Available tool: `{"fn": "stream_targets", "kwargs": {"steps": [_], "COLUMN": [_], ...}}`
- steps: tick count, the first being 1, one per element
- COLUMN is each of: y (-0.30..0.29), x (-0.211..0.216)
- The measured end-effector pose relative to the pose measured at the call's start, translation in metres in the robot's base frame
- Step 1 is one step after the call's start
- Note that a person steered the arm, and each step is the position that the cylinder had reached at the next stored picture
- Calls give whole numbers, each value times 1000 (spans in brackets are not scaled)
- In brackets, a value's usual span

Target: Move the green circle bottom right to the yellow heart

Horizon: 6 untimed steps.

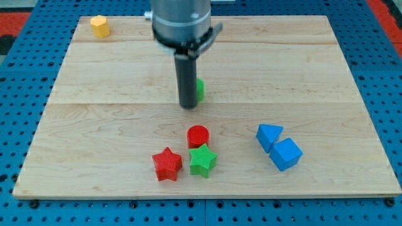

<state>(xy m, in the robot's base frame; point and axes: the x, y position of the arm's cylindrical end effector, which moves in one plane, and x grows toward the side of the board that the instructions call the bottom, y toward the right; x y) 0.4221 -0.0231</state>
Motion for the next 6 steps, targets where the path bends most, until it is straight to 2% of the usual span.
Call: {"fn": "stream_targets", "kwargs": {"steps": [1, 2, 4, 5, 6], "y": [14, -11, 124, 135, 166], "x": [-67, -81, -132, -101, -97]}}
